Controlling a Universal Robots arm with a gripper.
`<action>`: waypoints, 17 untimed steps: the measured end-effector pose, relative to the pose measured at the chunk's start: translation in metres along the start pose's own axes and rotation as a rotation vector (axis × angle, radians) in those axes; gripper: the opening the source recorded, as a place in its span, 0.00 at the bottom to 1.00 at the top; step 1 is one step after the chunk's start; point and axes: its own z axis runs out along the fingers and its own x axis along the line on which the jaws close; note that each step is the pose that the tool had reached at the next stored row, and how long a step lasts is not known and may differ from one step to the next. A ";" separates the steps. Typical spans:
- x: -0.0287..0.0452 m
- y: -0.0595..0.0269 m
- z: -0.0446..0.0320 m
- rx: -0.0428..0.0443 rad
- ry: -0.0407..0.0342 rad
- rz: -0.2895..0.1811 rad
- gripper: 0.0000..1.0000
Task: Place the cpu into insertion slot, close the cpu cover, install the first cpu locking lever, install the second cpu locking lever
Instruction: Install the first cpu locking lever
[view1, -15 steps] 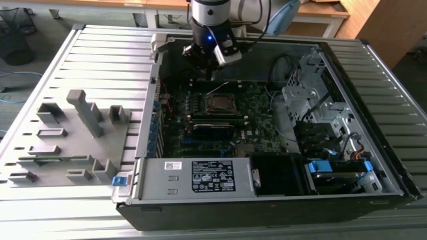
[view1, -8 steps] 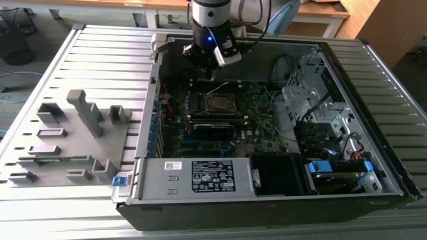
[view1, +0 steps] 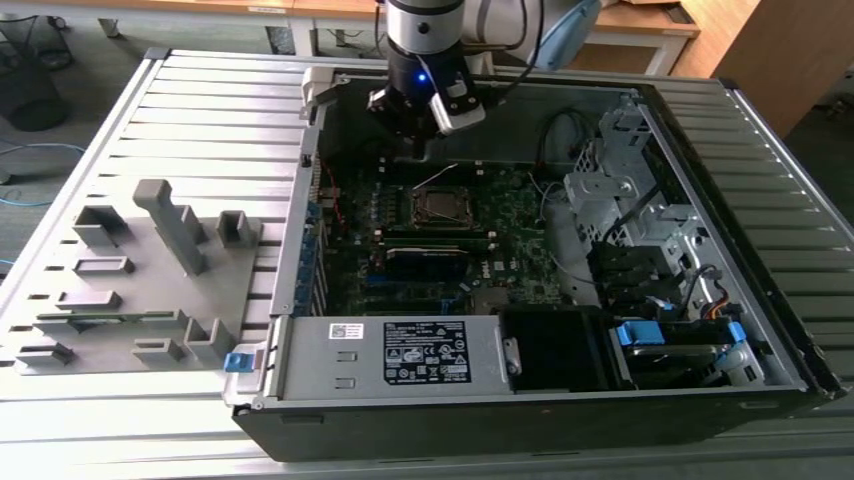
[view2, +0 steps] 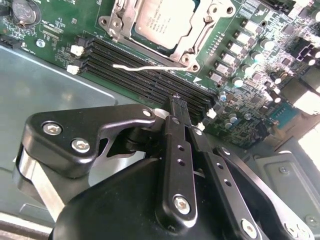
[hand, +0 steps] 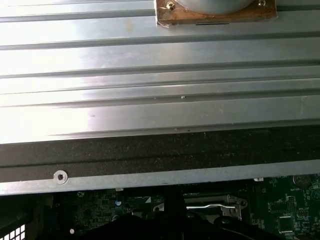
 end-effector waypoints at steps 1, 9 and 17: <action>-0.0008 -0.0001 0.0000 0.0000 -0.0001 0.000 0.11; -0.0046 -0.0005 0.0001 0.0000 0.0000 0.000 0.11; -0.0067 -0.0007 0.0002 0.0000 -0.0001 0.000 0.11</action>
